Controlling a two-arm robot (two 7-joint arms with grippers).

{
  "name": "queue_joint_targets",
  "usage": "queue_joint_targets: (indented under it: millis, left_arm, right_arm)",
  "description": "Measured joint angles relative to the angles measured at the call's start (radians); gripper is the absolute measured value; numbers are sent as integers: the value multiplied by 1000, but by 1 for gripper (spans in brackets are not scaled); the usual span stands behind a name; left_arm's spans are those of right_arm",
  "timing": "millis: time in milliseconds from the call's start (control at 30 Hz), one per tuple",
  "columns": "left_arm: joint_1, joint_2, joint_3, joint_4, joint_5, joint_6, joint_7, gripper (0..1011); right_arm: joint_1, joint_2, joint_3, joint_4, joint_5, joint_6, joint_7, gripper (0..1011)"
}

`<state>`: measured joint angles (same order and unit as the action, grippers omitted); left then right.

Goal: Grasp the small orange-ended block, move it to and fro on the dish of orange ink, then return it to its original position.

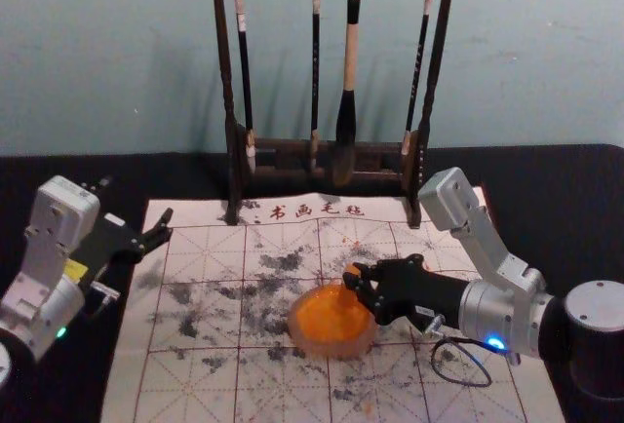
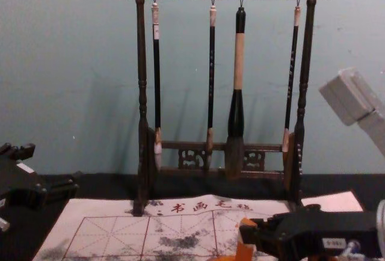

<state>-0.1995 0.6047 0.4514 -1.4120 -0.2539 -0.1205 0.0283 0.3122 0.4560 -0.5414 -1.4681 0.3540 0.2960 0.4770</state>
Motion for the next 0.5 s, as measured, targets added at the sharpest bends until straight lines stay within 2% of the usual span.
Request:
queue_joint_targets:
  millis: [500]
  left_arm:
    - [0, 0, 0, 0, 0, 0, 0, 1010]
  right_arm:
    - [-39, 33, 5, -57, 17, 16, 19, 62]
